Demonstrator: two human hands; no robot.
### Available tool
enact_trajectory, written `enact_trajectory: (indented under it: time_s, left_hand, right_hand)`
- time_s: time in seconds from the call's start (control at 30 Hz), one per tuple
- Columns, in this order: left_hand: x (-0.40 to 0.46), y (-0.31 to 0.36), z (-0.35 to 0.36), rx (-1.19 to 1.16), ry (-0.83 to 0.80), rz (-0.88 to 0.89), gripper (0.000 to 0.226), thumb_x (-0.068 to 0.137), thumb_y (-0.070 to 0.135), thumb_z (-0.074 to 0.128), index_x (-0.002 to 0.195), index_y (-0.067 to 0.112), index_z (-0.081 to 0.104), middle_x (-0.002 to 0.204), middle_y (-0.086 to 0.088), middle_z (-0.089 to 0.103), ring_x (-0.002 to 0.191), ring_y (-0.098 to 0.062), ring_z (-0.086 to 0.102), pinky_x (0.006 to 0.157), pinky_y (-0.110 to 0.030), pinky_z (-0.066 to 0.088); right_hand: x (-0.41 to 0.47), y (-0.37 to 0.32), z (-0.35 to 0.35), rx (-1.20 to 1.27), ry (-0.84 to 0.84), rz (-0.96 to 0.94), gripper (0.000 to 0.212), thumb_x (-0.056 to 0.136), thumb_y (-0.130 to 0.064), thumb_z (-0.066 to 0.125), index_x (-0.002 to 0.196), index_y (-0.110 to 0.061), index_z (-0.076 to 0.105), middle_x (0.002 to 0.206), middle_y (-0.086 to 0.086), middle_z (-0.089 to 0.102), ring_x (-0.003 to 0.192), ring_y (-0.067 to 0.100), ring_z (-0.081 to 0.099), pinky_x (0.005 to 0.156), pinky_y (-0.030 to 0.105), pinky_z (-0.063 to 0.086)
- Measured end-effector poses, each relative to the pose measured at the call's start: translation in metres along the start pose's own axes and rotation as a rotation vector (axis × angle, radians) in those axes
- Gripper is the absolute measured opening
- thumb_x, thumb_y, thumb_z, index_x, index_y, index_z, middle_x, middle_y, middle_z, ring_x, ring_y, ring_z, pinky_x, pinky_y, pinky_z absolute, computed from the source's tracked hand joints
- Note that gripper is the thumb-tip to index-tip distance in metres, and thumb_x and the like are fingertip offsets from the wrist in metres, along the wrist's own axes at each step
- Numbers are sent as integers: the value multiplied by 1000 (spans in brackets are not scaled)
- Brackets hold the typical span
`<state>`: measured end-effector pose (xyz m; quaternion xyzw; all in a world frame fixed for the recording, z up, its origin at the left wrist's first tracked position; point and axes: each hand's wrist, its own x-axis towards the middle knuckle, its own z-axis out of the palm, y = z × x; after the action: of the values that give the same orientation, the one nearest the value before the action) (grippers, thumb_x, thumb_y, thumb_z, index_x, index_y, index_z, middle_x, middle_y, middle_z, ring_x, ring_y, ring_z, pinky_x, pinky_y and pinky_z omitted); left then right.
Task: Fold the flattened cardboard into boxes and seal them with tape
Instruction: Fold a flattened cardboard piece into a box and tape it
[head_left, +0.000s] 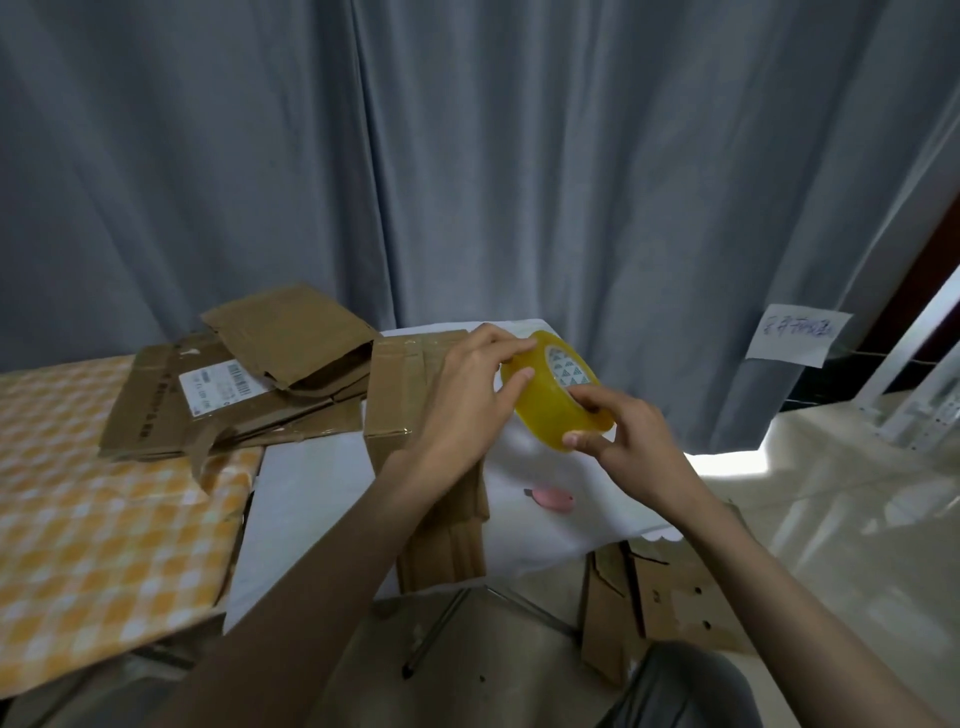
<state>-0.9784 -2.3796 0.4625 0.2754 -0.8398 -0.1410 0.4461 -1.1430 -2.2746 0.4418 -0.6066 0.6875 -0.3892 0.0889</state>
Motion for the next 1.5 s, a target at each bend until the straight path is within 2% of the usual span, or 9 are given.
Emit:
enact_trajectory:
  time_s: [0.2,0.4,0.53,0.7,0.93,1.1,1.2,1.37,1.5]
  left_hand:
    - [-4,12,-3,-37,104,-65,15,87,11,72,102,15,76,96,3,69,82,-8,63,76,-19,53]
    - [5,11,-12,-258,-28,-387,24,86,-1,69,104,14,65,78,1,69,72,-11,65,71,-23,55]
    - [13,13,-21,-317,9,-482,21,89,-4,64,104,9,58,73,4,65,67,-8,62,68,-18,52]
    - [13,18,-36,-398,-22,-634,21,93,2,64,112,5,57,79,0,65,75,-11,63,63,-11,50]
    - [0,14,-69,-441,-37,-813,25,93,5,65,116,8,55,83,-5,64,71,-11,59,55,-14,48]
    - [-27,-13,-106,-473,117,-925,31,92,-2,62,120,4,49,91,-11,62,72,-15,59,64,-20,52]
    - [-46,-24,-107,-522,139,-1023,30,92,-4,61,117,6,47,88,-13,63,78,-19,61,76,-28,54]
    - [-56,-43,-110,-655,128,-1090,7,87,6,71,87,4,64,66,-7,64,68,-17,58,79,-29,53]
    - [-59,-61,-107,-723,139,-1082,66,74,11,85,129,-6,52,99,-18,69,77,-19,64,78,-26,59]
  right_hand:
    - [-7,-6,-3,-4,-18,8,48,82,-12,79,128,-16,65,121,-1,66,112,16,57,79,10,32]
    - [-10,-11,-14,-21,-99,27,47,84,-24,77,129,-22,64,116,-4,62,106,12,54,81,19,33]
    - [-6,-13,-21,29,-162,51,29,89,-45,66,106,-22,67,90,6,67,80,16,58,72,34,44]
    - [-8,-19,-32,358,-181,222,57,88,-67,57,99,-15,74,95,10,74,87,16,70,90,44,53]
    - [-14,-14,-34,658,-253,387,40,66,-52,75,86,-18,72,89,6,69,84,22,64,85,40,49]
    - [-7,-10,-32,317,-259,305,52,78,-62,71,82,-10,75,79,1,73,77,14,69,76,30,50]
    - [10,-15,-21,99,-173,270,64,69,-68,75,80,-5,72,78,8,70,74,20,66,71,39,54]
    - [33,-27,-13,-49,-173,202,61,64,-73,73,78,-14,76,80,1,70,78,18,66,79,45,58]
    - [46,-25,-11,-86,-184,208,60,58,-77,73,77,-20,75,83,-3,70,80,18,66,81,44,59]
